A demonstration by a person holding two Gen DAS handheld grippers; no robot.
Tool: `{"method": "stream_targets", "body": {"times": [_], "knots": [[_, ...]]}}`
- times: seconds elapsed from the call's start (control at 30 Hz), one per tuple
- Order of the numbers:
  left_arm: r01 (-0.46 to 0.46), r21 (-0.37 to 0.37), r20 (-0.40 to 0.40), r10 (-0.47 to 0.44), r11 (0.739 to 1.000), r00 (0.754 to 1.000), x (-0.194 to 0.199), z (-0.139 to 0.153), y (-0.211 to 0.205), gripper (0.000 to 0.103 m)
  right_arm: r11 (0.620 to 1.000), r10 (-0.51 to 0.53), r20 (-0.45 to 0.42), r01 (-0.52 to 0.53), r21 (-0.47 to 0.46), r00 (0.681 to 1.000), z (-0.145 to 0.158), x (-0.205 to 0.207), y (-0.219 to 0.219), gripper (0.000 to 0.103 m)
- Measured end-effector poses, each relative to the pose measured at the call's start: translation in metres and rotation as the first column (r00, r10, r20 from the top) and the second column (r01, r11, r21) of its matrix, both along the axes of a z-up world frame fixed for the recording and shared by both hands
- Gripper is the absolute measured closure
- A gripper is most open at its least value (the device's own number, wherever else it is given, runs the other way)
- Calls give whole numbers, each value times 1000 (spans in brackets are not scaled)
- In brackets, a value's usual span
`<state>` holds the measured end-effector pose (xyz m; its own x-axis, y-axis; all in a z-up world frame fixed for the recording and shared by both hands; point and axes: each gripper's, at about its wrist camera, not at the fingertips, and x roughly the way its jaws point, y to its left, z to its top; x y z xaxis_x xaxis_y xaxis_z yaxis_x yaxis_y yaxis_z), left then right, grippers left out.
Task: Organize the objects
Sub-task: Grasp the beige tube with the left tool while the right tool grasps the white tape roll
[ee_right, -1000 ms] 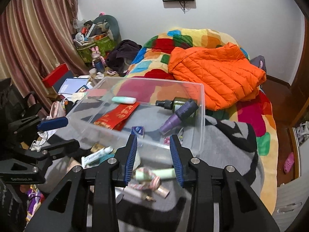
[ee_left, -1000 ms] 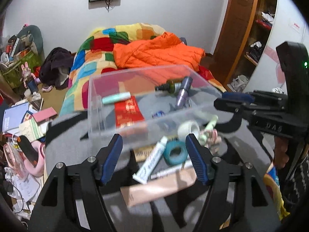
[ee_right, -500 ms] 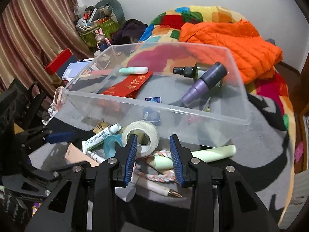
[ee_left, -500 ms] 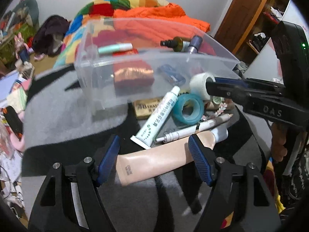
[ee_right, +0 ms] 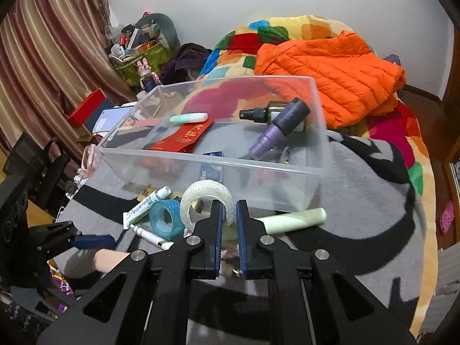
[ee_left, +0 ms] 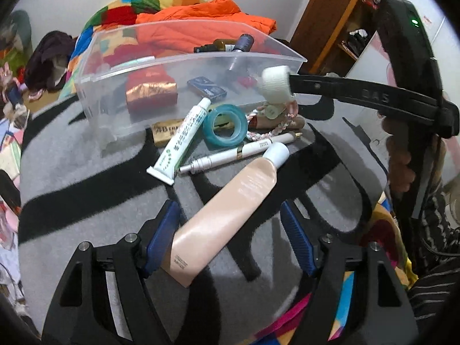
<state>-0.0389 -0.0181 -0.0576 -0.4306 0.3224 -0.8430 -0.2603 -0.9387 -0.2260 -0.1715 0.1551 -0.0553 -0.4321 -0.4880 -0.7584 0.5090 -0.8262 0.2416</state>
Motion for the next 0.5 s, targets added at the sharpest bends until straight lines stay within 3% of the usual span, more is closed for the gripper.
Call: {"method": "stream_targets", "body": {"times": [0.4,0.43,0.5], "knots": [[160,-100,28,-158,982,987,-36,-12,62,31,999,-40,6,40,-25,999,2,19,34,94],[164,-102,26,-162,981,986,-37,-12,65,32,999,-43,5,43,-25,999,2,20,36,94],[169,-111,16,-168,979,986,-38,-11,70,44,998,-49,6,49,-27,999,1,22,40,94]]}}
